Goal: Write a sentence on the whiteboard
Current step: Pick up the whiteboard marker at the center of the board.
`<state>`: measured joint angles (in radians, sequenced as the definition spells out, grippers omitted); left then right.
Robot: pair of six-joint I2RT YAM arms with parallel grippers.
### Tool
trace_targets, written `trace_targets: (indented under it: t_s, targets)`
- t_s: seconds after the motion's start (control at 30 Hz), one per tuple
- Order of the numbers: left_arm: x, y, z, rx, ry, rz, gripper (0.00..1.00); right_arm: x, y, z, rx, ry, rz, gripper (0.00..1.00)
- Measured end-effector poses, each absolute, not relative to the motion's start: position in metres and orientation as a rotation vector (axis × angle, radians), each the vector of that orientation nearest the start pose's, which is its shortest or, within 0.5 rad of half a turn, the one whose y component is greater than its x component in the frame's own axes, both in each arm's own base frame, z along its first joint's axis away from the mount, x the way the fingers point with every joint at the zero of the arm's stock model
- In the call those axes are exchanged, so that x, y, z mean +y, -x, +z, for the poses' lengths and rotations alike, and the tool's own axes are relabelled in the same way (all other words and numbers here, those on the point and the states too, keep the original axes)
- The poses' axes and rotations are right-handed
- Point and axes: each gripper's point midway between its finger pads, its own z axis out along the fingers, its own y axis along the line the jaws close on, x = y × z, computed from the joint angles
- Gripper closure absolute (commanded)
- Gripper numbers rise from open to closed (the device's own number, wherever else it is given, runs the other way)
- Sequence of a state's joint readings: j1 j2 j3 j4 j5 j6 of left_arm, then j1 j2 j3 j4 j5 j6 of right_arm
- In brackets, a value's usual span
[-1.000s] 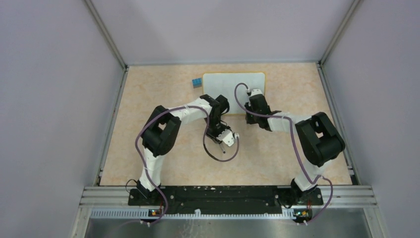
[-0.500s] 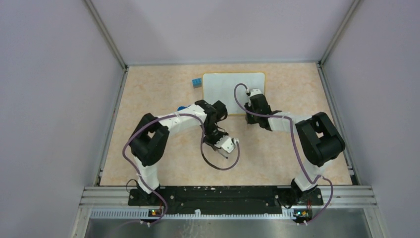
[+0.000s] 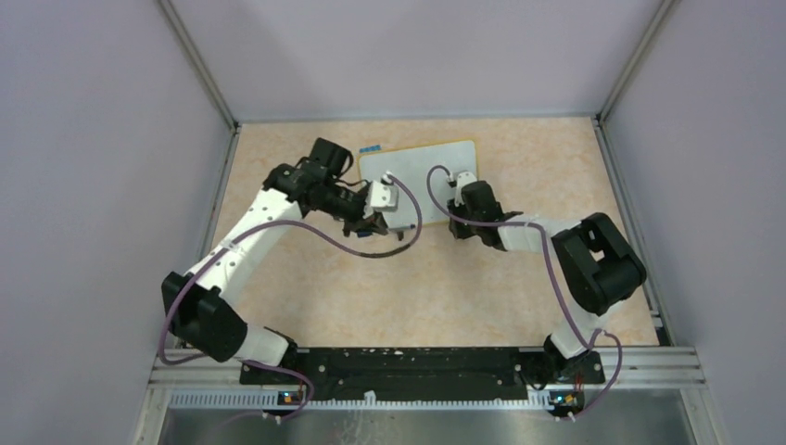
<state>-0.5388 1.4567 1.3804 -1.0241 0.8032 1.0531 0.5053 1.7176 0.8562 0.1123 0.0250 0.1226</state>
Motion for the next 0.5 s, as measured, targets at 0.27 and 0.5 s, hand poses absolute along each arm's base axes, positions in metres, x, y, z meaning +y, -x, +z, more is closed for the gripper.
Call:
trace_targets:
  t_s: [0.27, 0.5]
  targets:
    - [-0.231, -0.266, 0.274, 1.542, -1.499, -0.797, 1.0, 0.235, -0.327, 0.027, 2.307, 0.568, 0.378, 1.0]
    - [-0.208, -0.304, 0.303, 1.616, -1.227, -0.772, 1.0, 0.252, -0.302, 0.025, 2.331, 0.59, 0.431, 1.0]
